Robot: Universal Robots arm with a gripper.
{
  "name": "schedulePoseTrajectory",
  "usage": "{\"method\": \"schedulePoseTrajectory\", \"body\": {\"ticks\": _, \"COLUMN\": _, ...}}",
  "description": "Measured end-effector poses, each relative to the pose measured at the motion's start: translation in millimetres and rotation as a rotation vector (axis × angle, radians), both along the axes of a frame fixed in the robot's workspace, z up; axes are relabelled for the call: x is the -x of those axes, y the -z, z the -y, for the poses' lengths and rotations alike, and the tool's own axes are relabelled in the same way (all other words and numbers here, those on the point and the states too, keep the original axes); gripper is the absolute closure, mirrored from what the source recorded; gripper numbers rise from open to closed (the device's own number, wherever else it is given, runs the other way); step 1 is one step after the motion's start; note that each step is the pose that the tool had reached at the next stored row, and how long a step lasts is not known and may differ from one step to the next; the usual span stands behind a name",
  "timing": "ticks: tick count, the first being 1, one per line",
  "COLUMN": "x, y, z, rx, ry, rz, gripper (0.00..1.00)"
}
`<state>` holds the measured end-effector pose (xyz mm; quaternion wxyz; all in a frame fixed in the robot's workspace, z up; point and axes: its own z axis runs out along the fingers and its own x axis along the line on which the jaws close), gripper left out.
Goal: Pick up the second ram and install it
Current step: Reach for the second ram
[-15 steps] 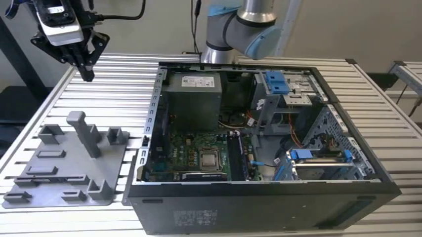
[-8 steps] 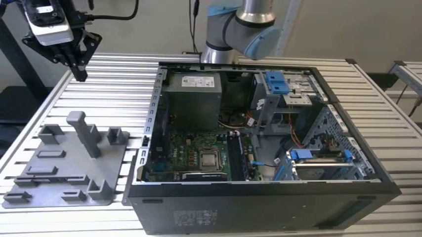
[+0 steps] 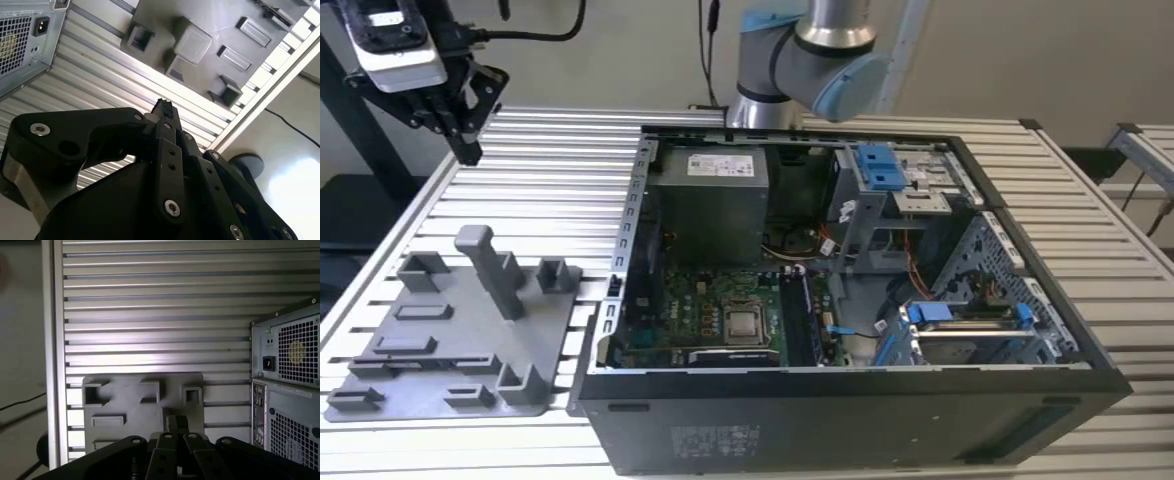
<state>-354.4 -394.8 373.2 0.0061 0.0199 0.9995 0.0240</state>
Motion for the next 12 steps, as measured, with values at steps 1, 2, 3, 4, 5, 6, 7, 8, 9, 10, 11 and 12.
{"method": "schedulePoseTrajectory", "body": {"ticks": 1, "x": 2.0, "y": 0.0, "z": 0.0, "rx": 0.0000, "ry": 0.000, "rz": 0.0000, "gripper": 0.89}}
{"method": "schedulePoseTrajectory", "body": {"ticks": 2, "x": 4.1, "y": 0.1, "z": 0.0, "rx": 0.0000, "ry": 0.000, "rz": 0.0000, "gripper": 0.89}}
{"method": "schedulePoseTrajectory", "body": {"ticks": 3, "x": 6.1, "y": 0.1, "z": 0.0, "rx": 0.0000, "ry": 0.000, "rz": 0.0000, "gripper": 0.89}}
{"method": "schedulePoseTrajectory", "body": {"ticks": 4, "x": 8.2, "y": 0.2, "z": 0.0, "rx": 0.0000, "ry": 0.000, "rz": 0.0000, "gripper": 0.89}}
{"method": "schedulePoseTrajectory", "body": {"ticks": 5, "x": 10.3, "y": 0.2, "z": 0.0, "rx": 0.0000, "ry": 0.000, "rz": 0.0000, "gripper": 0.89}}
{"method": "schedulePoseTrajectory", "body": {"ticks": 6, "x": 12.4, "y": 0.3, "z": 0.0, "rx": 0.0000, "ry": 0.000, "rz": 0.0000, "gripper": 0.89}}
{"method": "schedulePoseTrajectory", "body": {"ticks": 7, "x": 14.6, "y": 0.3, "z": 0.0, "rx": 0.0000, "ry": 0.000, "rz": 0.0000, "gripper": 0.89}}
{"method": "schedulePoseTrajectory", "body": {"ticks": 8, "x": 16.9, "y": 0.3, "z": 0.0, "rx": 0.0000, "ry": 0.000, "rz": -0.0001, "gripper": 0.89}}
{"method": "schedulePoseTrajectory", "body": {"ticks": 9, "x": 19.3, "y": 0.4, "z": 0.0, "rx": 0.0000, "ry": 0.000, "rz": 0.0000, "gripper": 0.89}}
{"method": "schedulePoseTrajectory", "body": {"ticks": 10, "x": 21.5, "y": 0.5, "z": 0.0, "rx": 0.0000, "ry": 0.000, "rz": 0.0000, "gripper": 0.89}}
{"method": "schedulePoseTrajectory", "body": {"ticks": 11, "x": 23.8, "y": 0.6, "z": 0.0, "rx": 0.0000, "ry": 0.000, "rz": 0.0000, "gripper": 0.89}}
{"method": "schedulePoseTrajectory", "body": {"ticks": 12, "x": 26.2, "y": 0.6, "z": 0.0, "rx": 0.0000, "ry": 0.000, "rz": 0.0000, "gripper": 0.89}}
